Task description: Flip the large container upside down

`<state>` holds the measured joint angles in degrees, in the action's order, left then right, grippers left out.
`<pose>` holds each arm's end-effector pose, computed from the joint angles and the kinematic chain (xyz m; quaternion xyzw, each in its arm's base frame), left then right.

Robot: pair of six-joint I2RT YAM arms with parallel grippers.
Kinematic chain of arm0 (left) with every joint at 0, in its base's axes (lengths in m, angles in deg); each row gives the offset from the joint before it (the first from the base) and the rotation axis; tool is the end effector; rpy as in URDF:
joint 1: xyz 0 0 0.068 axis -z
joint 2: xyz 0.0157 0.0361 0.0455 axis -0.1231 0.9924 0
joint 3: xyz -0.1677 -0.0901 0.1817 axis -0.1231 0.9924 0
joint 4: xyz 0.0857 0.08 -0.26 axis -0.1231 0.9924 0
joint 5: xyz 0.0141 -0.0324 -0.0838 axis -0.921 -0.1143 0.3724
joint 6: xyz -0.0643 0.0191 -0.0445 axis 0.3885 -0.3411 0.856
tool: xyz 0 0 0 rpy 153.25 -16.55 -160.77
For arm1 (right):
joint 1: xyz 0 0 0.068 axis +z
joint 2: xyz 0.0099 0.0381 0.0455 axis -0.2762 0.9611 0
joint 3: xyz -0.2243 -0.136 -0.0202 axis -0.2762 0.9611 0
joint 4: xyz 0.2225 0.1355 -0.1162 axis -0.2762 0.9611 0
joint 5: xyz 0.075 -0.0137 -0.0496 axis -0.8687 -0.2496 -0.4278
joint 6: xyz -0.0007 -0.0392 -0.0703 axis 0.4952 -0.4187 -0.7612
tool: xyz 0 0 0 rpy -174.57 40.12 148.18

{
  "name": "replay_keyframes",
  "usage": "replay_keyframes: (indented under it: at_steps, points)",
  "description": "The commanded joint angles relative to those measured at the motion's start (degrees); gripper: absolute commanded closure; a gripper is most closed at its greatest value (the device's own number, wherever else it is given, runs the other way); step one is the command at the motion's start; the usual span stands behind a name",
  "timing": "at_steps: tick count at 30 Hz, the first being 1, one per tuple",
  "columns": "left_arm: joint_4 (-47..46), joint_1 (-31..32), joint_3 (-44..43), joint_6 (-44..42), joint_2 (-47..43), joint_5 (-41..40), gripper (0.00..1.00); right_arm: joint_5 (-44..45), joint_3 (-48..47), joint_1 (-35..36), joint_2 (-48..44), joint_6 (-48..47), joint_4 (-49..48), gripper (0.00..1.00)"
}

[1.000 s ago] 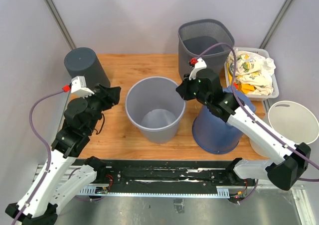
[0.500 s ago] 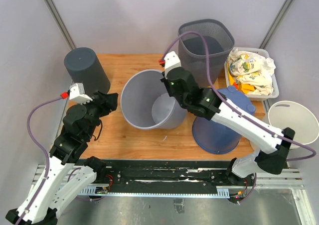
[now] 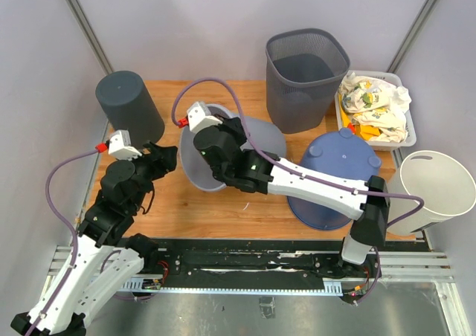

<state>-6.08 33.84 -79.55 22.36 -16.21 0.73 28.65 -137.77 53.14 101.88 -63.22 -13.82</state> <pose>0.1765 -0.0598 0.3348 -0.1763 0.7414 -0.1983 0.6164 0.2092 0.3783 0.3908 -0.2636 0.7019 -0.1546 0.6434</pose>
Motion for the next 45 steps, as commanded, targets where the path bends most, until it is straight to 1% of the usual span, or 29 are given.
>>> replay_keyframes:
  at_steps: [1,3,5,8,12,15,18,25,27,29,32,37,42,45]
  points:
    - [-0.37,0.04,0.96,0.79,-0.79,-0.46,0.29,7.69,-2.08,1.19,2.39,-9.27,-6.36,0.99]
    - [-0.08,0.04,1.17,0.90,-0.84,-0.56,0.28,6.61,-1.96,1.23,2.65,-7.34,-5.72,0.99]
    - [0.29,0.04,1.29,1.15,-0.96,-0.46,0.29,4.61,-2.08,1.23,2.91,-3.48,-2.37,0.99]
    - [0.23,0.04,2.11,1.81,-1.28,0.08,0.29,2.22,-1.44,1.15,3.76,0.92,-0.30,0.99]
    - [0.19,0.04,3.34,2.50,-1.50,0.81,0.29,-3.46,1.69,0.12,3.57,8.54,1.15,0.99]
    - [0.66,0.04,3.69,2.59,-1.89,0.63,0.29,-7.88,4.52,-1.28,2.72,12.89,0.94,0.99]
    - [1.14,0.04,3.80,2.61,-2.60,0.02,0.29,-11.43,8.20,-2.41,0.91,15.33,-1.67,0.98]
    - [1.46,0.04,3.85,2.74,-2.91,-0.05,0.29,-15.23,13.16,-2.80,-1.10,17.80,-6.64,0.92]
    - [1.40,0.04,3.88,2.83,-2.91,0.11,0.29,-16.59,14.02,-2.97,-1.25,18.70,-7.45,0.89]
    - [1.43,0.05,3.91,2.83,-2.94,0.20,0.29,-17.42,15.10,-3.08,-1.61,19.32,-8.55,0.81]
    - [1.61,0.04,3.90,2.88,-2.99,0.20,0.29,-19.74,17.31,-3.45,-2.64,20.64,-10.03,0.72]
    - [1.74,0.04,3.87,2.78,-3.17,-0.05,0.29,-25.63,20.88,-4.91,-5.70,24.21,-11.46,0.59]
    - [1.68,0.04,3.98,2.79,-2.93,-0.04,0.29,-34.40,27.73,-7.26,-12.39,28.11,-16.46,0.54]
    - [1.63,0.04,3.94,2.87,-2.82,0.09,0.29,-42.30,32.02,-10.39,-15.95,31.21,-19.83,0.53]
